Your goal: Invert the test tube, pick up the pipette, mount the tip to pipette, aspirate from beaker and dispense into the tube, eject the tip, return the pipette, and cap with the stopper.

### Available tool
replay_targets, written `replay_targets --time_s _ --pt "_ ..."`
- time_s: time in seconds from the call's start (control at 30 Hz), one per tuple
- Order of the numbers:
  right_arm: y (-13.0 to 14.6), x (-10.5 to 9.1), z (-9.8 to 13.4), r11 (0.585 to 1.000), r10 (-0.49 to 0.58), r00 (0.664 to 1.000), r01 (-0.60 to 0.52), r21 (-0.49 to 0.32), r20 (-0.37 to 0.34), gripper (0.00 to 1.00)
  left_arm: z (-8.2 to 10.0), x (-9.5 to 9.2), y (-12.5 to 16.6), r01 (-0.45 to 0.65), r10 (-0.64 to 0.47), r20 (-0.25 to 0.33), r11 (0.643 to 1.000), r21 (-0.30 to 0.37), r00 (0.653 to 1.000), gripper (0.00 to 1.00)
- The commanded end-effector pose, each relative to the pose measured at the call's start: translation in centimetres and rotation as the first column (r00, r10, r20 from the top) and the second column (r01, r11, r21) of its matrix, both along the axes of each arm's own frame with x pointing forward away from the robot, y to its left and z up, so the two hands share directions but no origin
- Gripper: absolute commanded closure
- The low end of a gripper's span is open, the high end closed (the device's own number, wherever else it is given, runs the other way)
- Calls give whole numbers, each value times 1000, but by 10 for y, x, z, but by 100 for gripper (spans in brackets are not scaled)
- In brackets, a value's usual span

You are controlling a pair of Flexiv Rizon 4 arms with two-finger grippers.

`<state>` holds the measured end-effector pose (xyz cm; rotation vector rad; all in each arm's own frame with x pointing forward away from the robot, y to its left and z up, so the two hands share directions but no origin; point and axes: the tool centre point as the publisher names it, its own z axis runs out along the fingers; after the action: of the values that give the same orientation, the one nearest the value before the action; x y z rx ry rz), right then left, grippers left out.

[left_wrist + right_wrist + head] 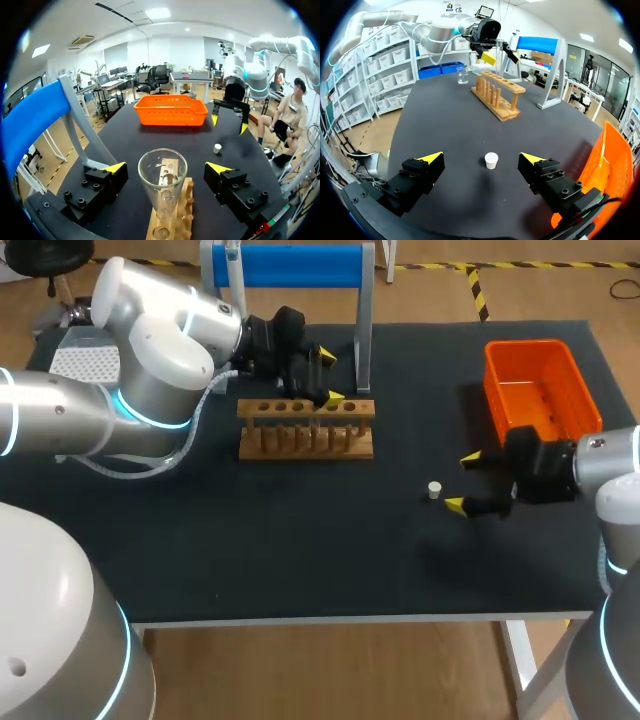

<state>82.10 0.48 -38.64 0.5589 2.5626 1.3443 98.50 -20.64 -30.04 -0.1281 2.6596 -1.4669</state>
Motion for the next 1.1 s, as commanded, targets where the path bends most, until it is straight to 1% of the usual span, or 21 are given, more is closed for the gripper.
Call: replay_targets --time_s 0.03,0.73,0.77,0.83,0.93,1.0,1.1 --pt "3 6 -7 1000 8 1000 -8 13 6 0 0 0 0 2 -2 -2 1000 2 1000 0" --pt "18 19 -29 999 26 999 -26 -35 -23 0 0 0 0 2 -2 -2 1000 2 1000 0" --pt "19 20 -30 999 26 999 -27 -36 -24 2 0 0 0 2 -2 -2 1000 2 1000 0" --pt "20 21 -32 999 29 999 -30 -40 -28 11 0 0 0 2 -2 -2 1000 2 1000 0" --pt "23 22 -34 999 32 999 -33 -43 -33 16 0 0 0 2 -2 -2 1000 2 1000 0" --pt "24 23 -35 998 33 999 -35 -44 -36 24 0 0 0 2 -2 -2 1000 2 1000 0" --pt "25 24 -36 998 35 999 -37 -46 -40 27 0 0 0 2 -2 -2 1000 2 1000 0"
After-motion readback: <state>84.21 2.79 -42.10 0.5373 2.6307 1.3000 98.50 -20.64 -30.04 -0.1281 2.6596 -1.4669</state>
